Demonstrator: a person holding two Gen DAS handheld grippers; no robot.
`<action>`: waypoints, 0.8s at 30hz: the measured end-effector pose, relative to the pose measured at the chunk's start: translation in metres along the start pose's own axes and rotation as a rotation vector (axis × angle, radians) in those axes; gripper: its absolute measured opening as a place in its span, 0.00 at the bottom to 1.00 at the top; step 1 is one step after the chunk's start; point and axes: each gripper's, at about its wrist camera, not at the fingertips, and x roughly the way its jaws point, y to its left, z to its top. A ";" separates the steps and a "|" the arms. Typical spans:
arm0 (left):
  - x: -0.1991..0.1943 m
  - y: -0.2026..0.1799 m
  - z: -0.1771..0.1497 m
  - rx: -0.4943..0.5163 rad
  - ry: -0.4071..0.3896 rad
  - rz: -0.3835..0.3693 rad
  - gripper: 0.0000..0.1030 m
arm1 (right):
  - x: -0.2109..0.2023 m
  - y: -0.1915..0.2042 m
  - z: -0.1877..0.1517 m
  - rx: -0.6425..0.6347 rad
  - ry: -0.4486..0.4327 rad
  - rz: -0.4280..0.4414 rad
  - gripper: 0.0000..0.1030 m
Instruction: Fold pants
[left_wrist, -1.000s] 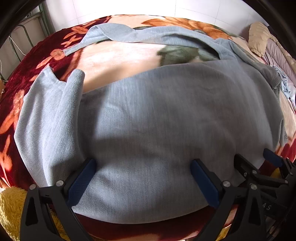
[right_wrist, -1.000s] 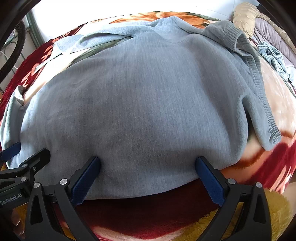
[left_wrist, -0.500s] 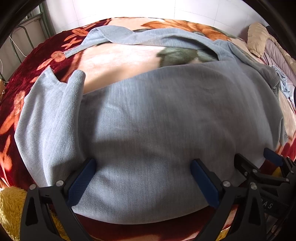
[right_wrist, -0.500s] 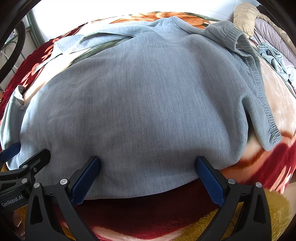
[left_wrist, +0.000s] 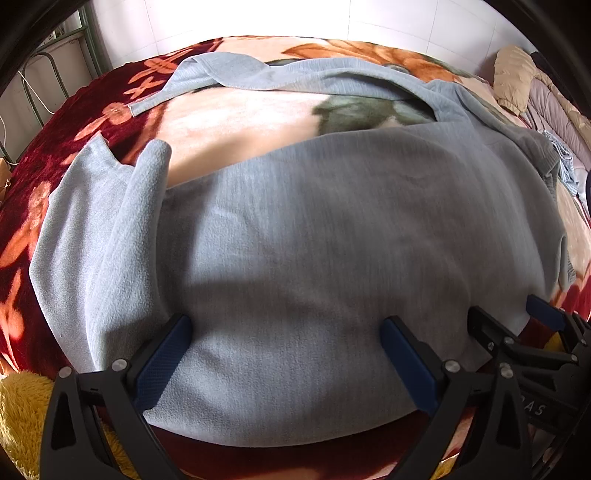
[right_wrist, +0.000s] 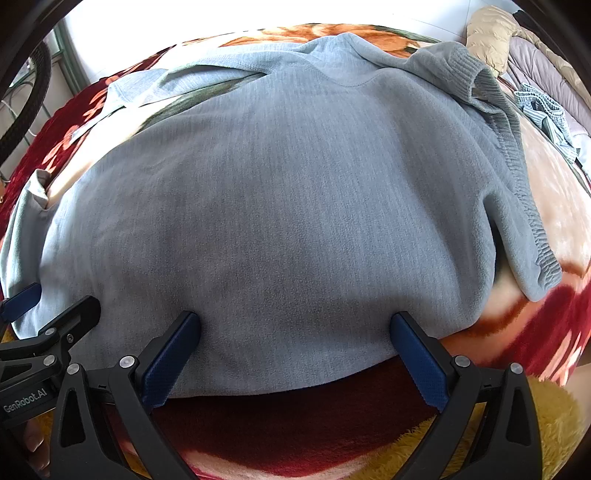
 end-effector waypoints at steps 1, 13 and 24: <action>0.000 0.000 0.000 0.000 0.000 0.000 1.00 | 0.000 0.000 0.000 0.000 0.000 0.000 1.00; 0.000 0.000 -0.001 0.001 -0.001 0.000 1.00 | 0.000 0.000 0.000 0.000 -0.001 -0.001 1.00; -0.003 -0.001 0.001 0.010 -0.018 0.003 1.00 | 0.000 0.001 0.000 -0.001 -0.005 0.001 1.00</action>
